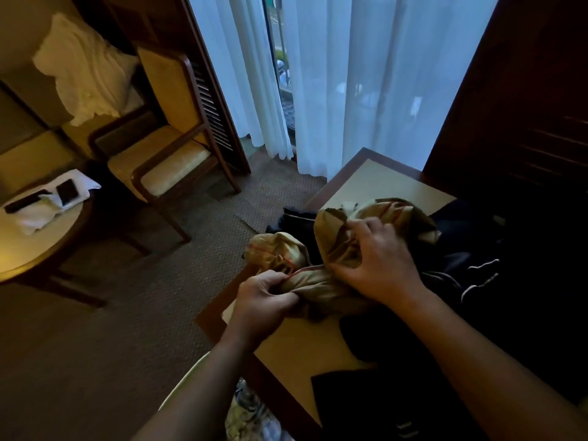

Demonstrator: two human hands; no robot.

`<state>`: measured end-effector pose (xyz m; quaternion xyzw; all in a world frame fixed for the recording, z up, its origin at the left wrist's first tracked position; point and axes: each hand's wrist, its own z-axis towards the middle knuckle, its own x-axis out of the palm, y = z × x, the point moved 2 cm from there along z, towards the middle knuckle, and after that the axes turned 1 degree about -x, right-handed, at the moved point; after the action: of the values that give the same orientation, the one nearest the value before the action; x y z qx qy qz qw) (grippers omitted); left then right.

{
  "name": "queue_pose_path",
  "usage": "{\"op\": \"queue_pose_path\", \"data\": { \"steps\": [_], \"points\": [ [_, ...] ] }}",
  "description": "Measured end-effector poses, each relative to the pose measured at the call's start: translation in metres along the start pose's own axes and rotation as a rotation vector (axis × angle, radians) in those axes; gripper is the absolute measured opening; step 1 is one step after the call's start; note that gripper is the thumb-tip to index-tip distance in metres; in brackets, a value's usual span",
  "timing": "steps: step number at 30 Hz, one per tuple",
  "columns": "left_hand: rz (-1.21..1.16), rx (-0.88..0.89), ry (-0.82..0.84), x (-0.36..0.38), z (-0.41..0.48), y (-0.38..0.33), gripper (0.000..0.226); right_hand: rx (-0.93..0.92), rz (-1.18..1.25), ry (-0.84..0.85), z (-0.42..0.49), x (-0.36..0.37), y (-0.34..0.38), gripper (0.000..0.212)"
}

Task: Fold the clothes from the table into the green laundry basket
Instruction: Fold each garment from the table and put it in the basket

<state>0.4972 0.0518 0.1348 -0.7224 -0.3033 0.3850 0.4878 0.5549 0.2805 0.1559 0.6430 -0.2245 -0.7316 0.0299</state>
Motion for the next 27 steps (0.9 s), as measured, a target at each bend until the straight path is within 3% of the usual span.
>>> {"op": "queue_pose_path", "data": {
  "steps": [1,3,5,7,8,9,11,12,13,15,17,18,20,23,27],
  "points": [
    [-0.075,0.001,0.022,-0.008,-0.01,-0.008,0.013,-0.014,-0.075,0.007,0.0,-0.001,0.002,0.083],
    [-0.172,0.017,0.053,-0.023,-0.023,-0.019,0.008,-0.004,-0.128,0.151,0.001,-0.002,0.004,0.077],
    [-0.264,0.022,0.036,-0.041,-0.034,-0.024,0.008,0.132,0.025,0.475,-0.003,-0.003,0.01,0.062],
    [-0.303,0.009,0.004,-0.056,-0.04,-0.018,0.011,0.282,0.173,0.765,-0.009,-0.001,0.021,0.073],
    [-0.284,-0.007,0.004,-0.061,-0.041,-0.013,0.014,0.269,0.119,0.795,-0.012,0.001,0.026,0.076],
    [-0.24,-0.029,0.009,-0.064,-0.042,-0.006,0.017,0.197,-0.007,0.725,-0.012,0.004,0.03,0.073],
    [-0.086,-0.07,0.042,-0.064,-0.046,0.01,0.021,0.014,-0.246,0.351,-0.007,0.007,0.043,0.055],
    [0.011,-0.081,0.064,-0.062,-0.049,0.02,0.022,-0.079,-0.248,0.181,-0.004,0.01,0.053,0.049],
    [0.12,-0.082,0.076,-0.057,-0.054,0.028,0.024,-0.154,-0.154,0.126,-0.001,0.015,0.063,0.049],
    [0.375,-0.057,0.08,-0.047,-0.064,0.046,0.032,-0.207,0.127,0.358,0.007,0.036,0.08,0.07],
    [0.532,-0.063,0.113,-0.037,-0.077,0.063,0.044,-0.183,0.038,0.688,0.007,0.071,0.088,0.101],
    [0.558,-0.083,0.131,-0.034,-0.083,0.072,0.046,-0.189,-0.079,0.724,0.005,0.086,0.088,0.104],
    [0.56,-0.109,0.111,-0.035,-0.094,0.086,0.033,-0.163,-0.205,0.585,0.004,0.099,0.084,0.079],
    [0.439,-0.102,-0.014,-0.048,-0.104,0.093,0.018,-0.151,-0.2,0.325,0.002,0.087,0.088,0.033],
    [-0.054,-0.253,-0.228,-0.076,-0.12,0.102,0.04,-0.136,0.127,0.008,-0.02,0.067,0.087,0.023]
  ]
}}
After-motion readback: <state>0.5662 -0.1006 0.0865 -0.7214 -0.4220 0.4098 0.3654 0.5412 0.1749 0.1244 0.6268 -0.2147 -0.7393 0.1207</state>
